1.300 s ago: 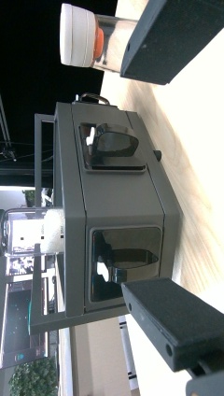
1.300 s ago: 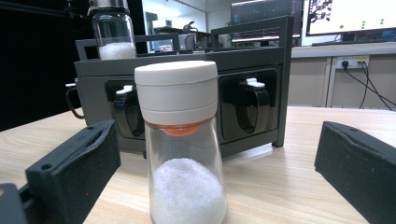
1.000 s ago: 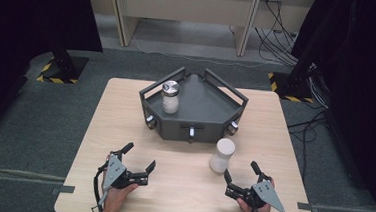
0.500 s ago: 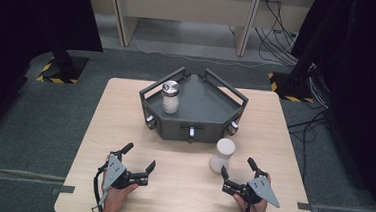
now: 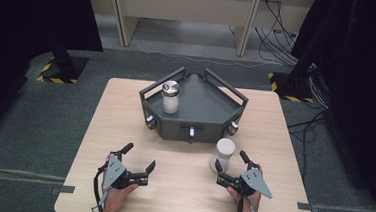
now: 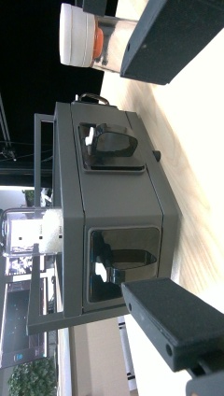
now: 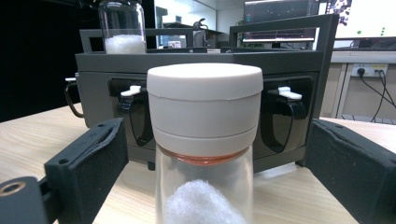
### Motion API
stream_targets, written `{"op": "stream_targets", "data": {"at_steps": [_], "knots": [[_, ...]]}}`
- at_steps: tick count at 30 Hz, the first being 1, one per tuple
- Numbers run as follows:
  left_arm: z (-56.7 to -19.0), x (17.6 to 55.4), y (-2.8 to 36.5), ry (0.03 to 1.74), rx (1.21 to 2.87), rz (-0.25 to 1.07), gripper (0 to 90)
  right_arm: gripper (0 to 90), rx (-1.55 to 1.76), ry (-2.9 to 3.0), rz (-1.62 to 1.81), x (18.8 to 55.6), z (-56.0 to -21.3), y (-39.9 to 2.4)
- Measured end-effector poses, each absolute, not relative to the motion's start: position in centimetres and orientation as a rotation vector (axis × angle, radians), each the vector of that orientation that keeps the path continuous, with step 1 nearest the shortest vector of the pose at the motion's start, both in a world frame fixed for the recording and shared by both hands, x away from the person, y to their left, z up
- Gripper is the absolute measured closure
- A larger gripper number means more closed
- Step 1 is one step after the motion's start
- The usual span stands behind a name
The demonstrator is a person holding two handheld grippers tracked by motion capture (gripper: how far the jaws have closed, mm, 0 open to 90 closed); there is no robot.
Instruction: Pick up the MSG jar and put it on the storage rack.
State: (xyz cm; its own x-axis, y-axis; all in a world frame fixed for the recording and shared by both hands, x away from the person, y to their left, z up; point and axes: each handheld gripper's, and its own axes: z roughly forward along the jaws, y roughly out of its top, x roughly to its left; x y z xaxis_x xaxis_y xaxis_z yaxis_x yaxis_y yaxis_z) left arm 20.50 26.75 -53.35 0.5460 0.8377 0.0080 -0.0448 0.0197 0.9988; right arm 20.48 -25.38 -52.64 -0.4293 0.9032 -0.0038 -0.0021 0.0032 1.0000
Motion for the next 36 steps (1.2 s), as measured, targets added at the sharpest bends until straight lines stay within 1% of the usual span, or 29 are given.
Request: {"op": "stream_targets", "data": {"at_steps": [5, 9, 17, 25, 36], "knots": [[-53.3, 20.5, 26.7, 0.744, 1.393, 0.793, 0.1, 6.9, 0.96, 1.546, 1.51, 20.9, -52.6, -25.1], [-53.3, 20.5, 26.8, 0.747, 1.392, 0.794, 0.1, 9.2, 0.945, 1.563, 1.497, 21.3, -52.4, -24.8], [-53.3, 20.5, 26.7, 0.744, 1.394, 0.792, 0.1, 20.2, 0.946, 1.585, 1.464, 22.0, -52.0, -24.2], [-53.3, 20.5, 26.7, 0.744, 1.394, 0.792, 0.1, 33.3, 0.961, 1.615, 1.433, 22.5, -51.5, -23.8], [-53.3, 20.5, 26.7, 0.745, 1.394, 0.792, 0.1, 35.3, 0.985, 1.643, 1.438, 22.5, -50.5, -23.9]]}}
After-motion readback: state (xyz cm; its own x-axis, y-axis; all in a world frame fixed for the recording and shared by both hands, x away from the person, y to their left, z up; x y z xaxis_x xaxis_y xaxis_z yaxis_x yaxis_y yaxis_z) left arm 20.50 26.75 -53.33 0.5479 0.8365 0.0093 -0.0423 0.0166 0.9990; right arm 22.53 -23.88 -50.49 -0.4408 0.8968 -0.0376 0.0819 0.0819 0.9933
